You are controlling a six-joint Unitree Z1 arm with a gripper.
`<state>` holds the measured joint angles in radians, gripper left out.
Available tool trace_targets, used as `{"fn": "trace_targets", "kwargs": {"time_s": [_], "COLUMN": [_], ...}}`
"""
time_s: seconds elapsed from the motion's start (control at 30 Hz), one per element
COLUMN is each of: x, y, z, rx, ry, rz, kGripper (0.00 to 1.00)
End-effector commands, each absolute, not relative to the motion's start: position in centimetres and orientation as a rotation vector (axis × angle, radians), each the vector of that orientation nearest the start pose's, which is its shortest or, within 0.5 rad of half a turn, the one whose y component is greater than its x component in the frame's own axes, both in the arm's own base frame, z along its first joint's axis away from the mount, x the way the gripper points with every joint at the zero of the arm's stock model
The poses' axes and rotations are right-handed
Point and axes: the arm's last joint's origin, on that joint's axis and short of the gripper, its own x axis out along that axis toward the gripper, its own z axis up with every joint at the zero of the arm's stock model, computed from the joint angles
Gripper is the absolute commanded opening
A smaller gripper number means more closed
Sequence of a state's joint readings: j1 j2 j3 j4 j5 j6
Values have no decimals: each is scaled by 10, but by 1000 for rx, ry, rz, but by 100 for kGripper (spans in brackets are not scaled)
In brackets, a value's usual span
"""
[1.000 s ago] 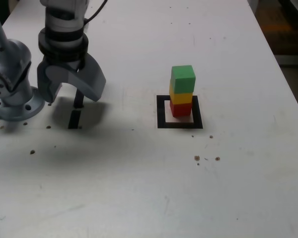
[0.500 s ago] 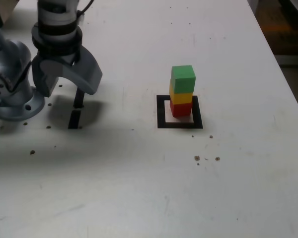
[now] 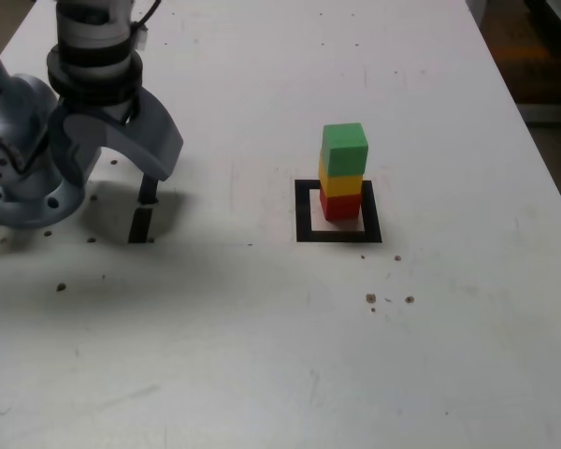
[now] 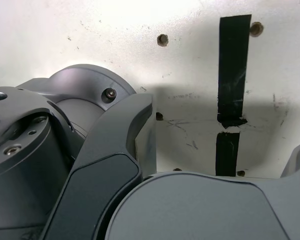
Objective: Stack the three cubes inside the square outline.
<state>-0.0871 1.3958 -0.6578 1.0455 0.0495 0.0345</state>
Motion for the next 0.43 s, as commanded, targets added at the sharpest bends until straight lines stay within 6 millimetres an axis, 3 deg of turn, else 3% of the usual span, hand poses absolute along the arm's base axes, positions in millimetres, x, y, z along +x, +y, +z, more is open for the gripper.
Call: {"fn": "trace_targets", "kwargs": {"time_s": [0.0, 0.4], "x": [113, 112], "y": [-7, -7], "z": [226, 224], "rx": [145, 147], "ry": [1780, 1786], "rz": [-57, -55], "kGripper": [100, 100]}}
